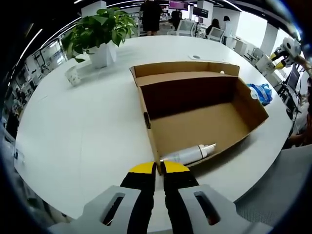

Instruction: Operate the shoe box by opening the lid, removing the specified soft item, and placing it in the target area until the item is outside and the box remains undamaged.

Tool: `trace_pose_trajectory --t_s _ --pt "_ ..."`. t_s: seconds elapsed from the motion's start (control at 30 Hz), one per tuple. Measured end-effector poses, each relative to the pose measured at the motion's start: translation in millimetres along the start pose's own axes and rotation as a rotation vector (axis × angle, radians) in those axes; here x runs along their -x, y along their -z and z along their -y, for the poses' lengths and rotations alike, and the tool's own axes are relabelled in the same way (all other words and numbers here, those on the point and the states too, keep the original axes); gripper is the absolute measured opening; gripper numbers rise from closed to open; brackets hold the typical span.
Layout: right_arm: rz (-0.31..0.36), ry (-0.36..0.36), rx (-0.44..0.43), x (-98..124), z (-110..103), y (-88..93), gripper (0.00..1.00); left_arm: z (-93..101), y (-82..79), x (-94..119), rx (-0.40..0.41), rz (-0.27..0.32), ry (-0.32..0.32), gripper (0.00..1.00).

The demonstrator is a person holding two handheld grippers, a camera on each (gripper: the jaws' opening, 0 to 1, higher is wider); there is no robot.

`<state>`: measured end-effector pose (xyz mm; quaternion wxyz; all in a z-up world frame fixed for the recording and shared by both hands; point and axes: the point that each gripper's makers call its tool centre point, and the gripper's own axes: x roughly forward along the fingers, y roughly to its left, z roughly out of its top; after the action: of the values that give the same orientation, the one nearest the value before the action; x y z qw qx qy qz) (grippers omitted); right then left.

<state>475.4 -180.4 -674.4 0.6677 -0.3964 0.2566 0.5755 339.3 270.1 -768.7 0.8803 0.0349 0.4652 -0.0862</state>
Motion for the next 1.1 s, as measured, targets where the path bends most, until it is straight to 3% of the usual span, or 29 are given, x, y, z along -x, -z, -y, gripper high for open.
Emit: trace_pose_trajectory --t_s 0.3,0.5,1.1 --pt "-0.08 0.019 -0.028 -13 14 53.5 0.13 -0.4 -0.7 0 -0.004 -0.007 0.0 0.03" --pt "-0.102 0.025 -0.055 -22 25 80.1 0.13 -2.1 -1.3 -1 0.003 -0.005 0.011 0.03" --pt "-0.213 -0.008 -0.074 -44 32 138.5 0.13 -4.1 -2.4 -3 0.002 -0.013 0.011 0.03"
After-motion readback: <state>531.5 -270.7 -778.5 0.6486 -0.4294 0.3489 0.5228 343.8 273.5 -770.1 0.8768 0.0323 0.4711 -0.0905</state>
